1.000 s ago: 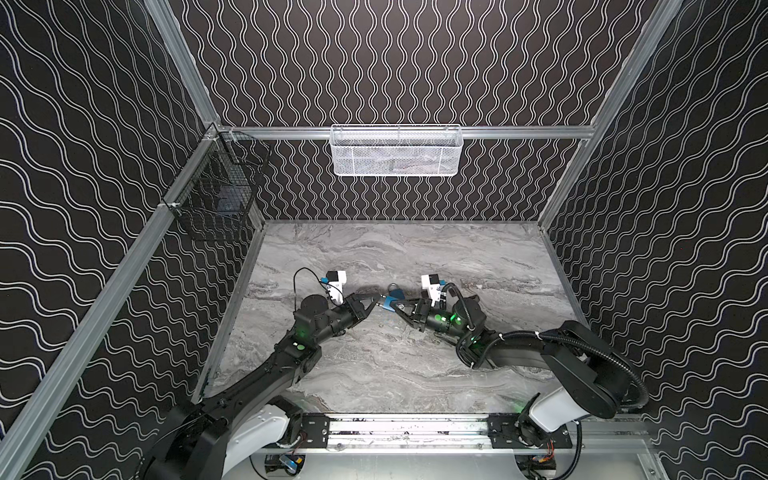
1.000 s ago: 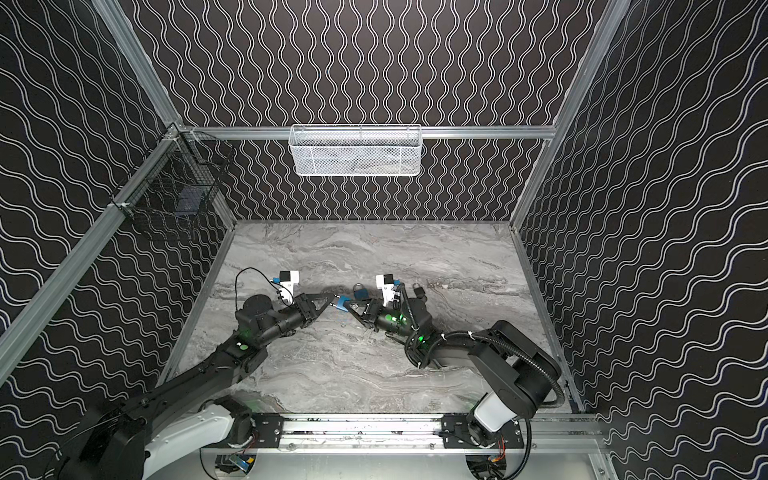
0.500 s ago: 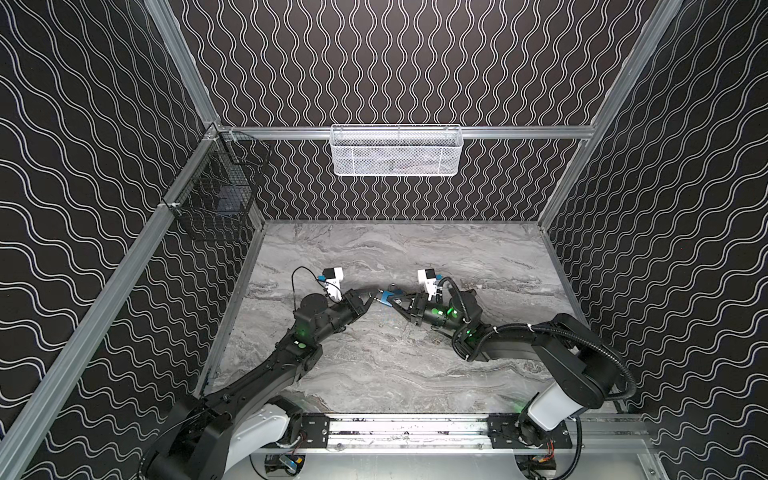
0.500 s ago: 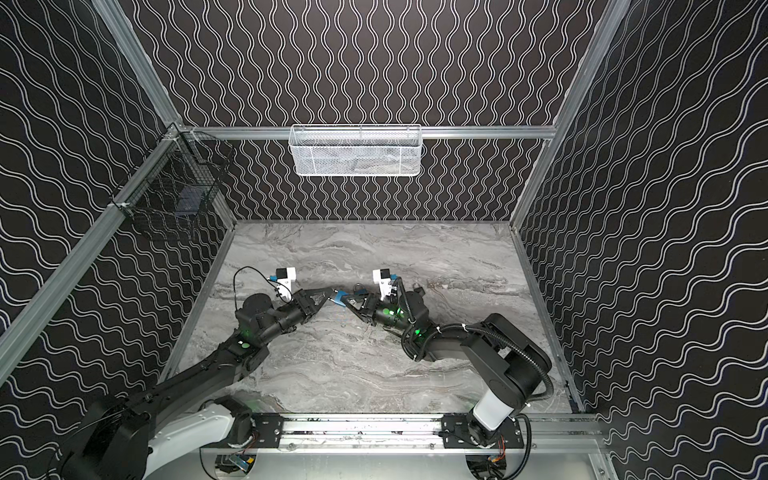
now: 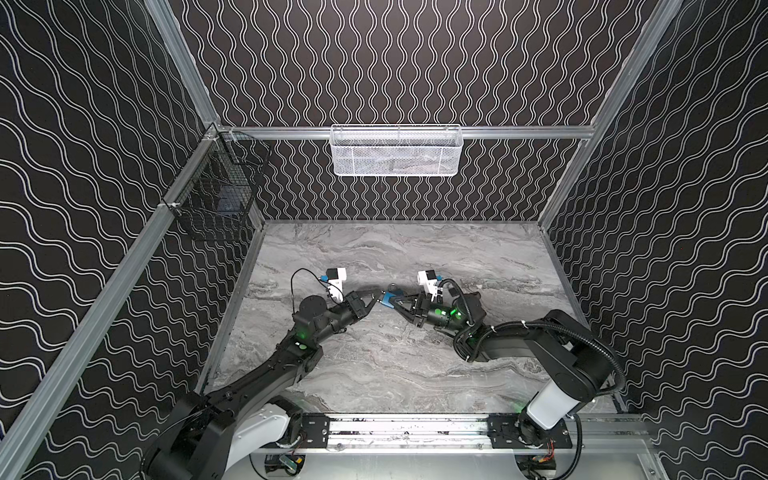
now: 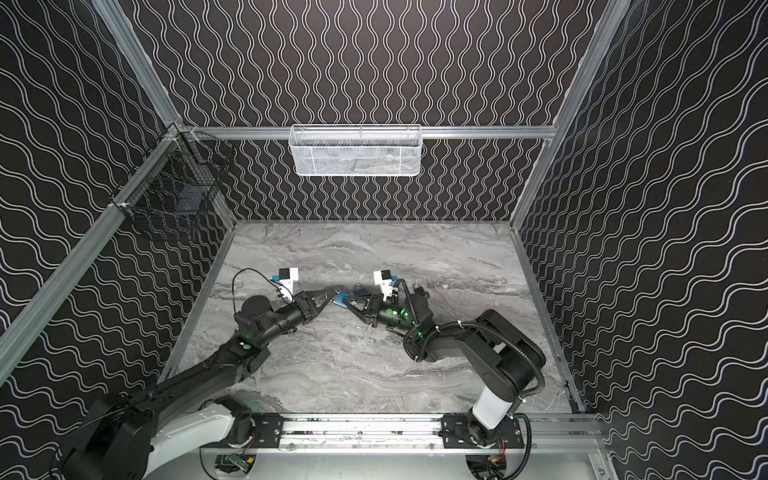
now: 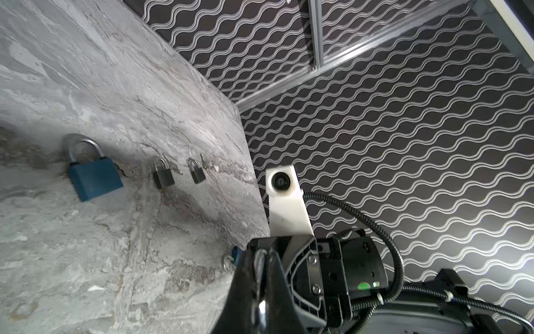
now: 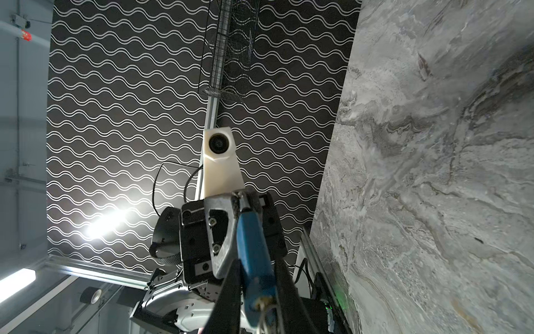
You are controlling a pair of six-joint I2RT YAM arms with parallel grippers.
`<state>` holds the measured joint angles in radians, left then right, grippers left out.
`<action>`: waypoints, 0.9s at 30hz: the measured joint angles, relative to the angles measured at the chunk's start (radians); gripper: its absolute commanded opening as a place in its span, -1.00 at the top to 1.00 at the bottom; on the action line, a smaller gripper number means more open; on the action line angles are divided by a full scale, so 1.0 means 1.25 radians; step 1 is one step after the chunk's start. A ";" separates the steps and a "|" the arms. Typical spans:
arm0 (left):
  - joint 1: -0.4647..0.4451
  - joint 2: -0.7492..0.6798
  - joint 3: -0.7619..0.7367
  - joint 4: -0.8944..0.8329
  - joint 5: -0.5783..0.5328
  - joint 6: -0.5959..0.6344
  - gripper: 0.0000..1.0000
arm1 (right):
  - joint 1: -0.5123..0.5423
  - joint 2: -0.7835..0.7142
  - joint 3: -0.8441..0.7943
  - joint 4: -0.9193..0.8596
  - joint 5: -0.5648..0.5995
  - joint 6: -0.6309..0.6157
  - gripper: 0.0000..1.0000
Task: Lock with the key
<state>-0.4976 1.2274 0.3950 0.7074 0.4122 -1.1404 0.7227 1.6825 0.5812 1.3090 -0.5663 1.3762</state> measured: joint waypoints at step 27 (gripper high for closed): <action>0.042 0.132 0.043 0.012 0.159 0.007 1.00 | -0.025 -0.088 0.013 -0.272 0.007 -0.107 0.02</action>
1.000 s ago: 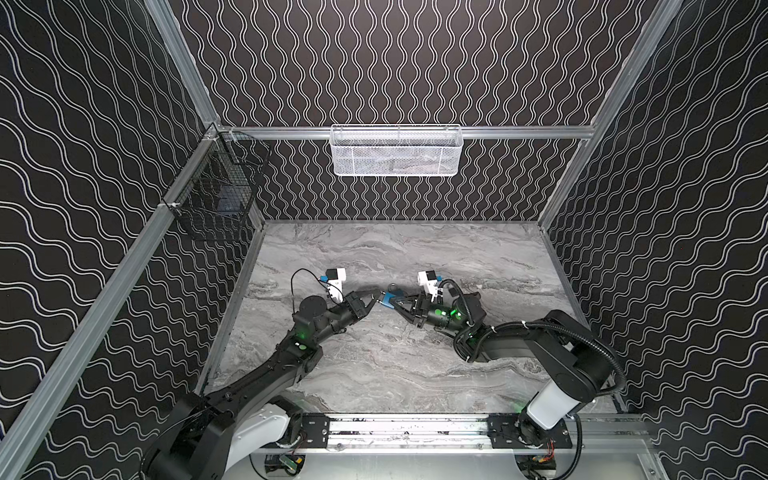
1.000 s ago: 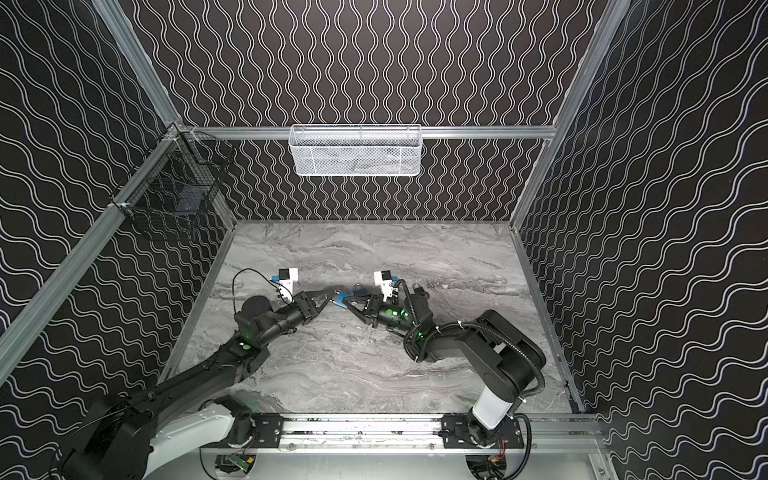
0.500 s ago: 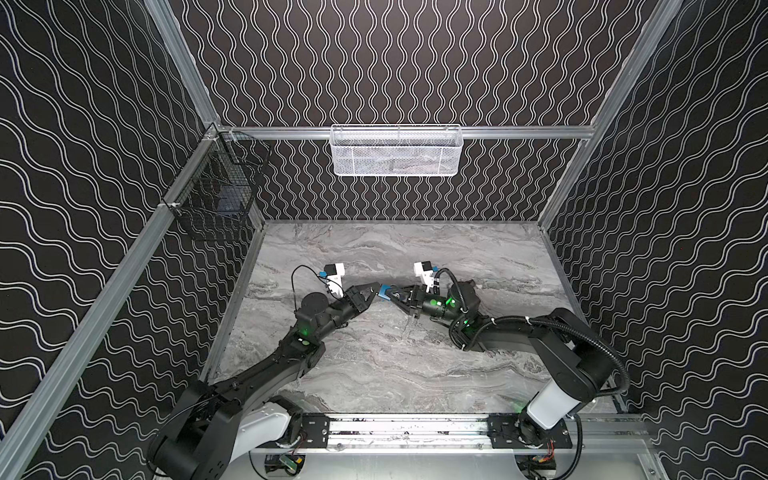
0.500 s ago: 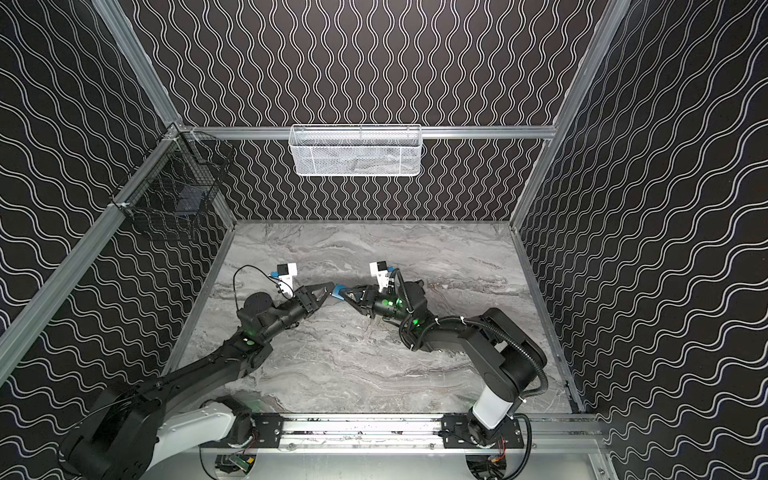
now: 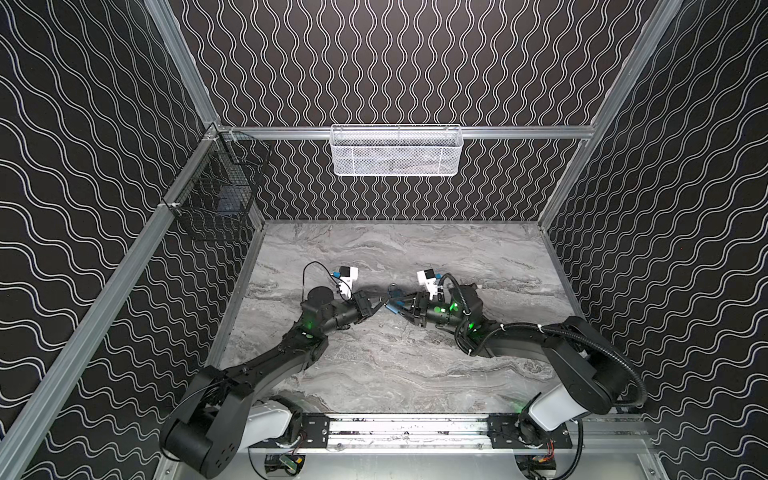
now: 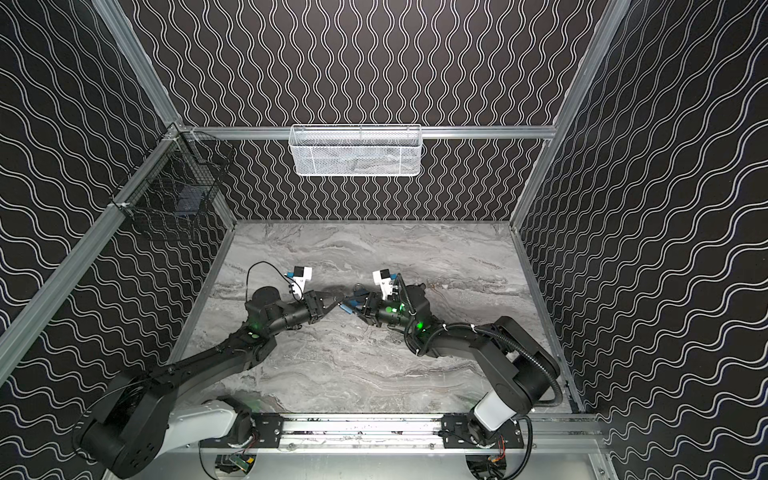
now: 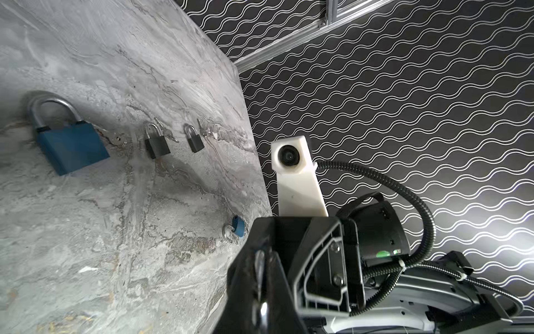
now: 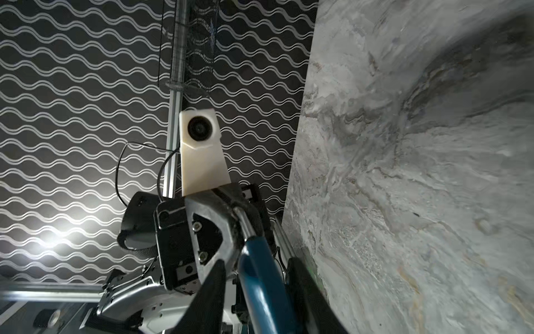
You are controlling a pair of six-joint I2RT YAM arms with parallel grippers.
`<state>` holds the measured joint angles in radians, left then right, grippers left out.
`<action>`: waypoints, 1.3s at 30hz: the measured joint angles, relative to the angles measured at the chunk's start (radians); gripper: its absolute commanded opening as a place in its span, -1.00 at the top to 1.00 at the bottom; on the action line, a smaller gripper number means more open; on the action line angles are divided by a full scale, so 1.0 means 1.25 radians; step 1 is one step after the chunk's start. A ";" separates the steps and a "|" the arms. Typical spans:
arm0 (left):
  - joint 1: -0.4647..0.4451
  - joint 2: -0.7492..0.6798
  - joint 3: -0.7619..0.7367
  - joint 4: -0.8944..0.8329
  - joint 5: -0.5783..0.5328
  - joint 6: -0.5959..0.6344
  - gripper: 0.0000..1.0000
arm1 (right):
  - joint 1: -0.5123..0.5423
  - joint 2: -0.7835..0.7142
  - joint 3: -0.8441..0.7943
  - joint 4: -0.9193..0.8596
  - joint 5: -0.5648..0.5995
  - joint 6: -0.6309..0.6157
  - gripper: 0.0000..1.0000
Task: Lock with the key
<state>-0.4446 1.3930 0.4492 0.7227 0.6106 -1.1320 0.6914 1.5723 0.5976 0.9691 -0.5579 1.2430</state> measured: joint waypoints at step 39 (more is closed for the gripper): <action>0.004 0.039 0.013 0.005 0.041 -0.014 1.00 | -0.013 -0.041 -0.136 0.086 0.007 -0.025 0.63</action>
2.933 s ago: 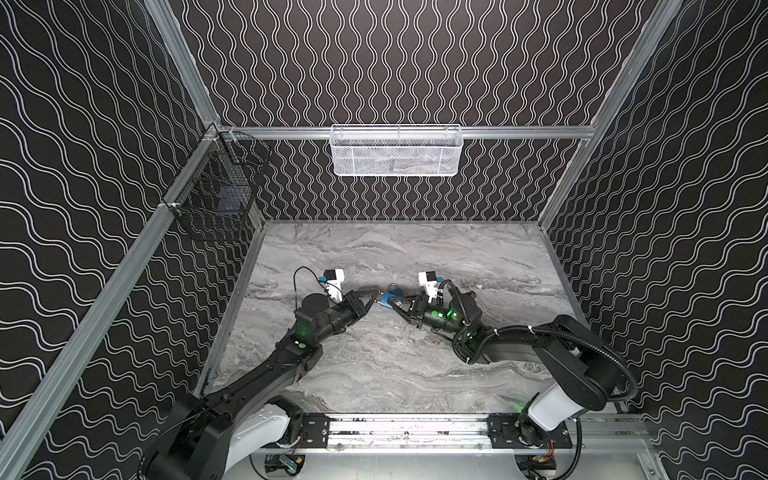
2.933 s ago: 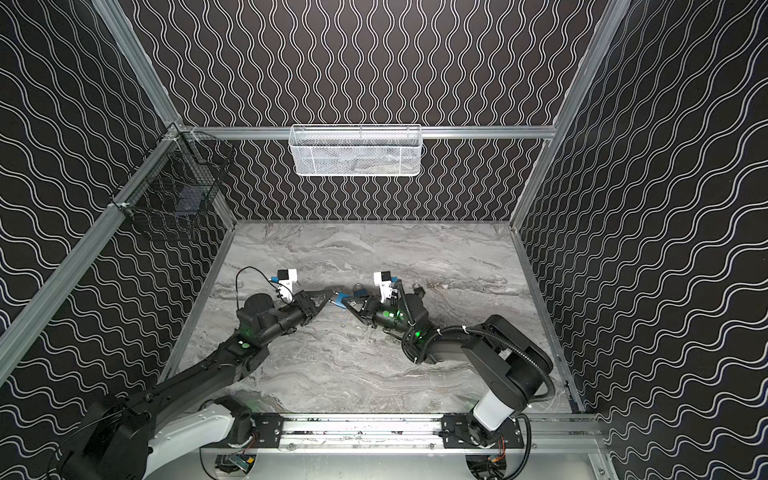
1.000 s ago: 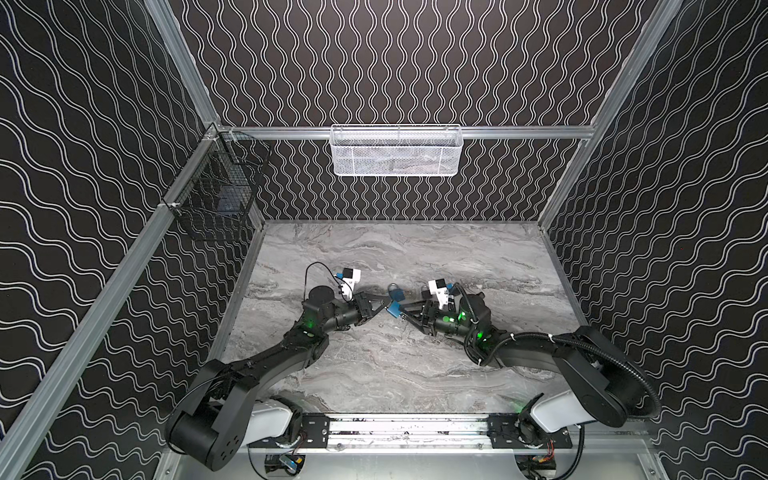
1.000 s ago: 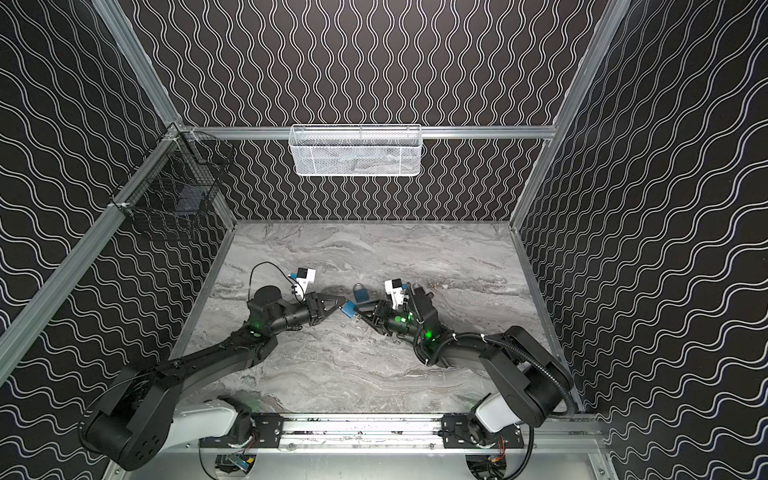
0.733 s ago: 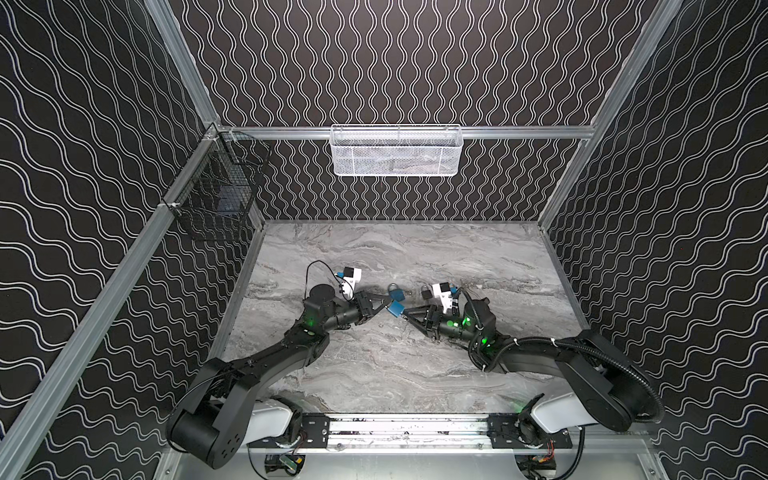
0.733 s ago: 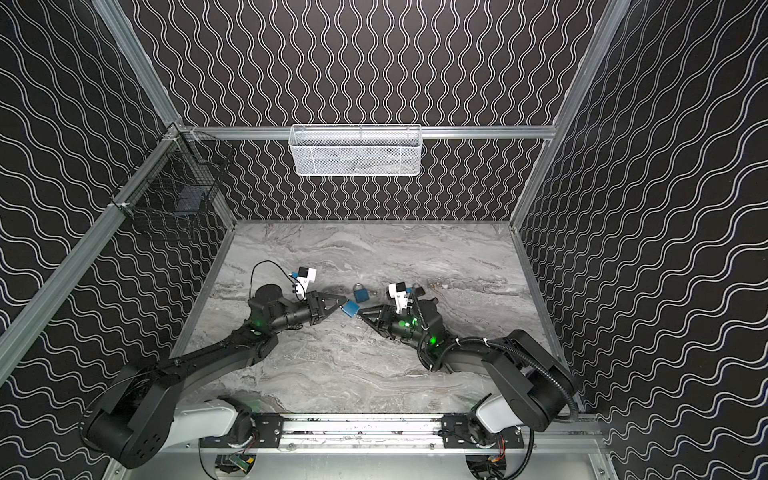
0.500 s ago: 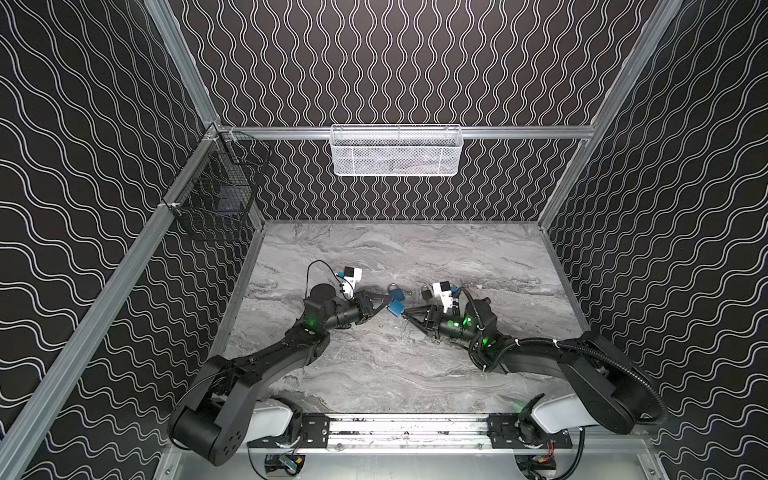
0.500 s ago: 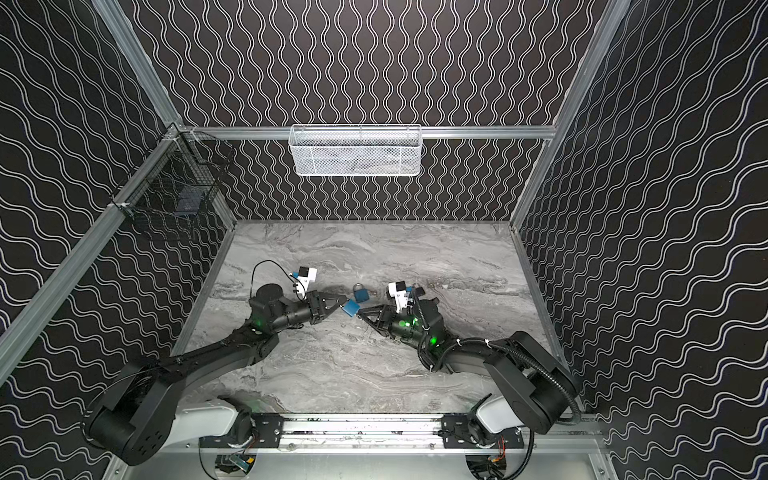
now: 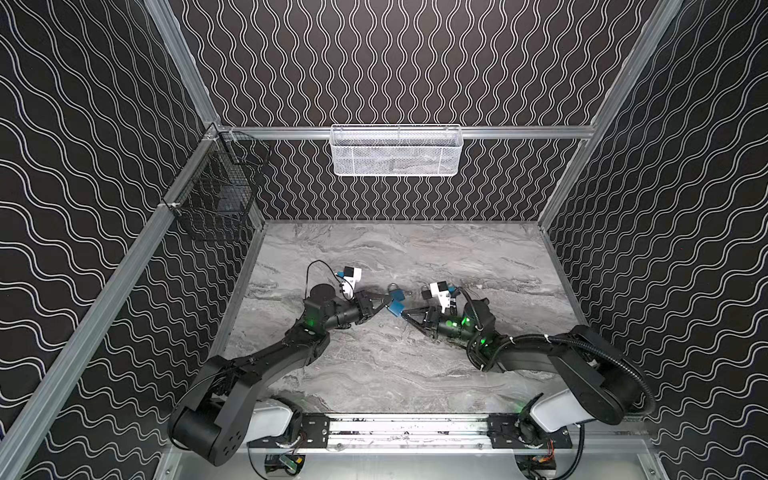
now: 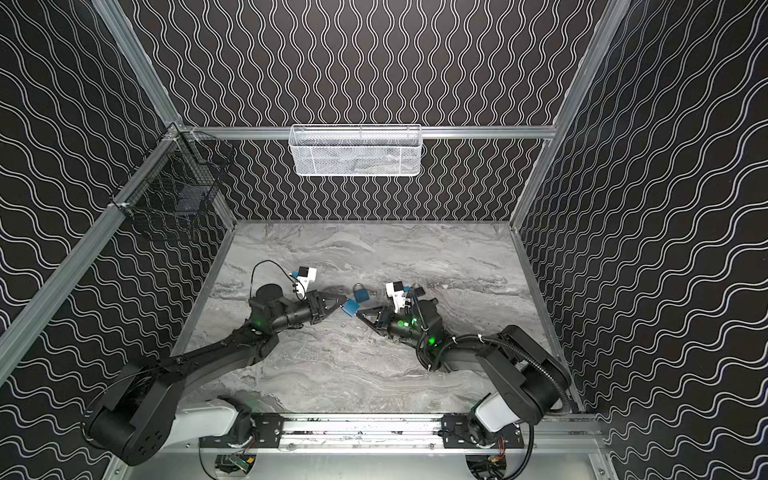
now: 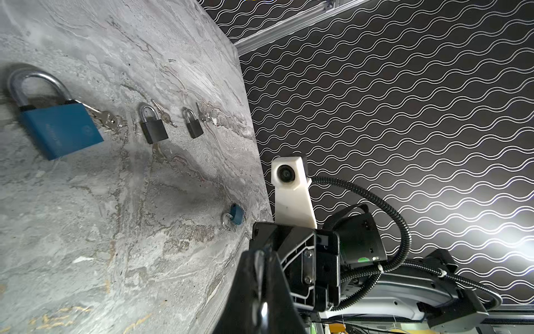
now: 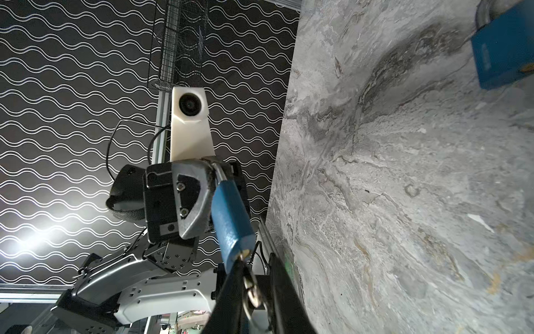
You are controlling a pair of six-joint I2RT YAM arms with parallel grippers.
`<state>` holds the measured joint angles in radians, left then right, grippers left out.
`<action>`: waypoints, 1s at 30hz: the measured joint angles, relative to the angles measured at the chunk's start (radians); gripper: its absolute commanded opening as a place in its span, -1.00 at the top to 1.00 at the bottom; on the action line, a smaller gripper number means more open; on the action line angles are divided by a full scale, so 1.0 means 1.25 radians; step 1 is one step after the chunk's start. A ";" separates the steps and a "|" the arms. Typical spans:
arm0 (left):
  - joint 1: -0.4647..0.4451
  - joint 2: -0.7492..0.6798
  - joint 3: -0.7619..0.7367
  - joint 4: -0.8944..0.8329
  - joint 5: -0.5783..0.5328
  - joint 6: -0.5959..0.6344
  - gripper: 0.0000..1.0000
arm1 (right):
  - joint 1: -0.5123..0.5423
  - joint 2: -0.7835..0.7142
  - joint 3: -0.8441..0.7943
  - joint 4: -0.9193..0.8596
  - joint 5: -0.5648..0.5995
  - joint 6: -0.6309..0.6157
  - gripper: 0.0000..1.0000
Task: Lock with the key
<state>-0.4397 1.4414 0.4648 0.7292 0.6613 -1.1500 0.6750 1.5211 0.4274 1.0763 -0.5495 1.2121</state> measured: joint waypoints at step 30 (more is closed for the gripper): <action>0.092 0.010 0.019 -0.007 0.056 -0.013 1.00 | -0.003 -0.013 -0.050 0.026 0.013 -0.001 1.00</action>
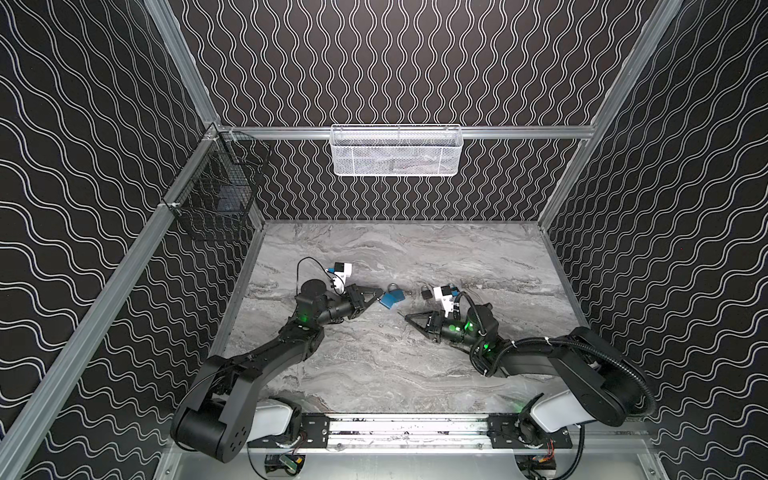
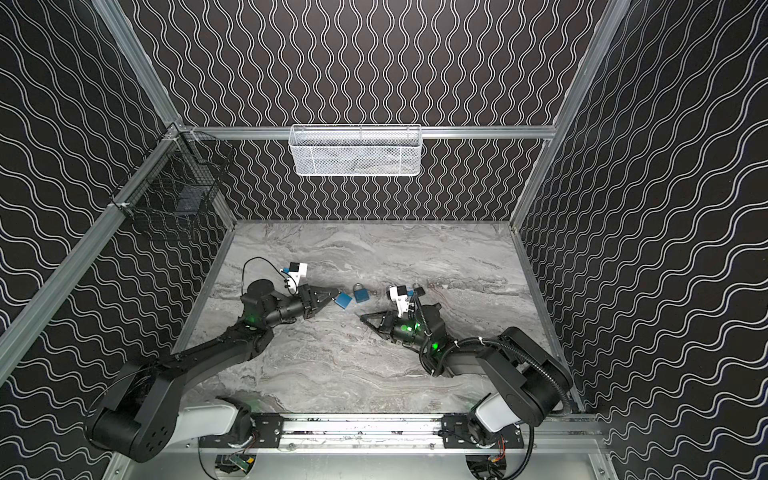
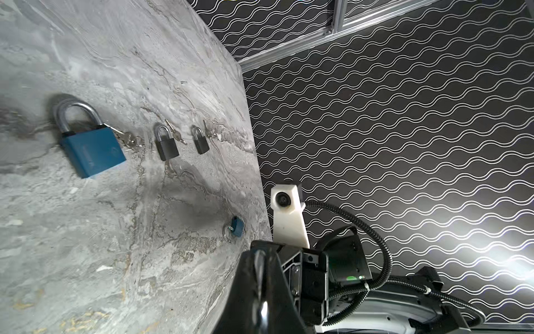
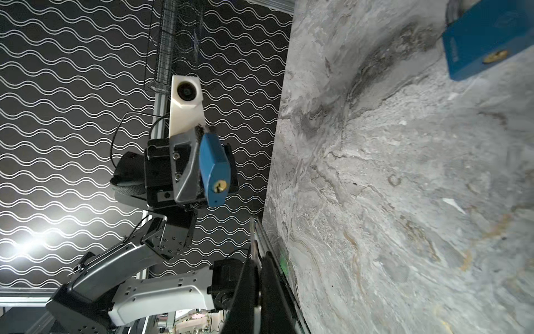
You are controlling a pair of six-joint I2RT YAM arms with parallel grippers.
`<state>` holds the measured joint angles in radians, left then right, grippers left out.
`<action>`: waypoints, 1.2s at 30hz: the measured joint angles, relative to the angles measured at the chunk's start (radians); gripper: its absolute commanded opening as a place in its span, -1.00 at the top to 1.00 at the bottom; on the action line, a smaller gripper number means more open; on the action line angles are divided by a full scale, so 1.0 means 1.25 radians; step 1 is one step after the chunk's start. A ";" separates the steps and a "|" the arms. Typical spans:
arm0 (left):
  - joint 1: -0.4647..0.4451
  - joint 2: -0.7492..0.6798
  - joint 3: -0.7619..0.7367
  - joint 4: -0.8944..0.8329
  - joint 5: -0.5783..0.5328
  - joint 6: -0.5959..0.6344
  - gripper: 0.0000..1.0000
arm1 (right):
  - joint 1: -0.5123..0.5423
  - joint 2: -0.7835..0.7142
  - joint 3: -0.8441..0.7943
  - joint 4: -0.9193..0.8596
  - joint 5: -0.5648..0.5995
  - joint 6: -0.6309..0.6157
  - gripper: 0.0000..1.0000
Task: Lock with the key
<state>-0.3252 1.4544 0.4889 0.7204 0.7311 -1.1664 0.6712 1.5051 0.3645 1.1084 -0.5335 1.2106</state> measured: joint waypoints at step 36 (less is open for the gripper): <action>0.096 0.521 0.692 -1.108 -0.075 0.736 1.00 | -0.166 -0.035 0.246 -0.713 -0.152 -0.479 1.00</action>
<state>-0.2050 2.1052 1.3540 -0.6643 0.6369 -0.2459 0.4641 1.4612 0.6716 0.2169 -0.7231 0.6125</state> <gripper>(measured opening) 0.079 0.056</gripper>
